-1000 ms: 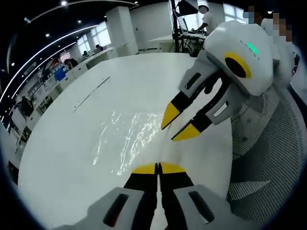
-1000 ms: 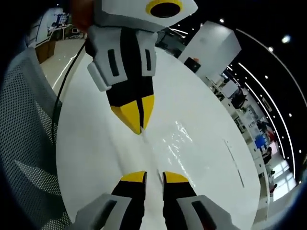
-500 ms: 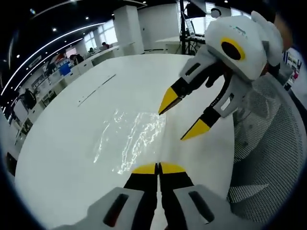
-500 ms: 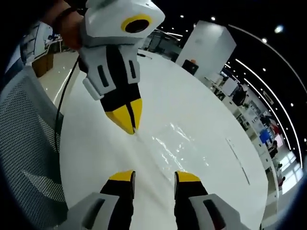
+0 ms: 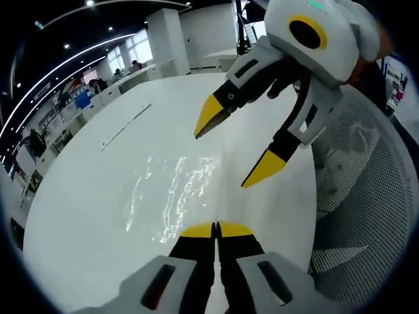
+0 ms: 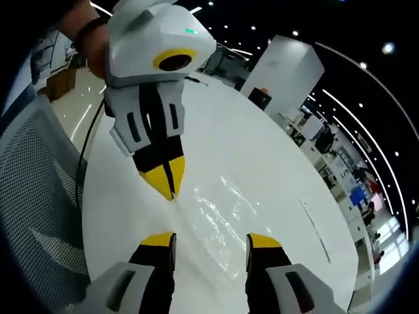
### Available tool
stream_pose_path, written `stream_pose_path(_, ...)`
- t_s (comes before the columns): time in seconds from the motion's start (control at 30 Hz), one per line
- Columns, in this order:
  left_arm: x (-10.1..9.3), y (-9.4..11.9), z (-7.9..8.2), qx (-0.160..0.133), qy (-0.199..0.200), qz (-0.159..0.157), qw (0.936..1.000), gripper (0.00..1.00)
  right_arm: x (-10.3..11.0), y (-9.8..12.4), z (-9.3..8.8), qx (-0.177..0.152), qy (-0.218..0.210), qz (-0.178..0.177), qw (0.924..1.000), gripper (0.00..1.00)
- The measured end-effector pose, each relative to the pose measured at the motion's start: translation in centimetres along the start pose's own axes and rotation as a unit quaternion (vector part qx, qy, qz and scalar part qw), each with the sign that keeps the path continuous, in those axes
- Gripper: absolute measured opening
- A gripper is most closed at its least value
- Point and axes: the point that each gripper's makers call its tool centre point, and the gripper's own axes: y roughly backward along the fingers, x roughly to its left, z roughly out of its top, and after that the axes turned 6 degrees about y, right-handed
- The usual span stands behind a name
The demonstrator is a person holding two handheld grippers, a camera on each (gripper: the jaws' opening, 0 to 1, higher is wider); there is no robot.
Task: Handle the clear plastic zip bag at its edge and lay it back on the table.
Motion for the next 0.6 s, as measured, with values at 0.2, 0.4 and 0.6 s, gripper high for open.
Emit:
stream_pose_path(0.2, -0.1, 0.1, 0.2, -0.003, 0.005, 0.002, 1.0, 0.0, 1.1, -1.1, 0.1, 0.006, 0.02, 0.021, 0.9996, 0.36)
stream_pose_path(0.4, -0.6, 0.2, 0.6, -0.007, -0.01, -0.001, 0.9999, 0.0, 1.4, -1.1, 0.1, 0.01, 0.022, 0.028, 0.9993, 0.23)
stream_pose_path(0.6, -1.3, 0.2, 0.6, -0.003, -0.027, -0.01, 0.9996, 0.0, 1.9, -1.2, 0.6, 0.006, 0.034, 0.036, 0.9987, 0.16)
